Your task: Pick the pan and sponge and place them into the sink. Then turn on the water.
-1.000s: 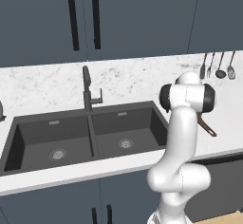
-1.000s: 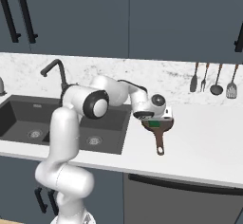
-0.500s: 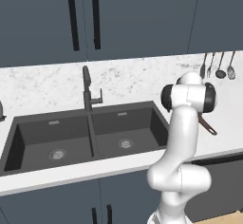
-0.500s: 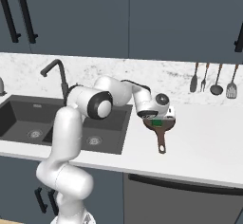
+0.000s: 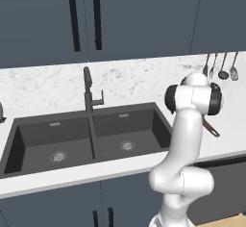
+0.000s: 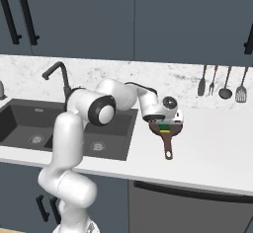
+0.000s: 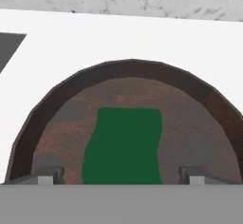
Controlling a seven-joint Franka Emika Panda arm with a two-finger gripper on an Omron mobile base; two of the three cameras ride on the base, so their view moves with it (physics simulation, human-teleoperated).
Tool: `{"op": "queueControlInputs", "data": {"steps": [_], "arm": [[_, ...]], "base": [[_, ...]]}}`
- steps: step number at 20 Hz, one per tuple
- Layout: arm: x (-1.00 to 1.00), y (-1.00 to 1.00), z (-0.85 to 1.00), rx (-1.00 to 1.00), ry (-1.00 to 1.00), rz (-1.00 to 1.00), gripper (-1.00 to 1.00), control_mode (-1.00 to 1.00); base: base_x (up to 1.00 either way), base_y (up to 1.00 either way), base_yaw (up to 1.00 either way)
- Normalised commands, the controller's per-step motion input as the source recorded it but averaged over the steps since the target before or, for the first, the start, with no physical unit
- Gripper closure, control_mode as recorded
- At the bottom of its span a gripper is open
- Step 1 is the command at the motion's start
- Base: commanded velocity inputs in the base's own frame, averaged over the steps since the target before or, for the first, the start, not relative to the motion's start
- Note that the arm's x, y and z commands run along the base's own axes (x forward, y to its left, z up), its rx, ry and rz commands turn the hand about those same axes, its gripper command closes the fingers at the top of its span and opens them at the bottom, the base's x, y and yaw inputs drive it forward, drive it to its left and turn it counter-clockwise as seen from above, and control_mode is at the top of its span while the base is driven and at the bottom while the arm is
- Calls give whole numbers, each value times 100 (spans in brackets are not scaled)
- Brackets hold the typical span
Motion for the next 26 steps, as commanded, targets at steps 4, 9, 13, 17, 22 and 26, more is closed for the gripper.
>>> {"op": "queueControlInputs", "data": {"steps": [4, 9, 13, 17, 22, 26], "arm": [[-33, 0, 51, 0, -5, 0, -100, -100], [-67, -19, 45, 0, -1, -2, -100, -100], [-100, -11, 9, -7, -1, -10, -100, -100], [-63, 4, 45, -14, 7, -8, -100, -100], [-63, 2, 34, -22, 16, -5, -100, -100], [-49, 9, 0, -21, 22, -3, -100, -100]], "base": [[0, 0, 0], [0, 0, 0], [0, 0, 0], [0, 0, 0], [0, 0, 0], [0, 0, 0]]}}
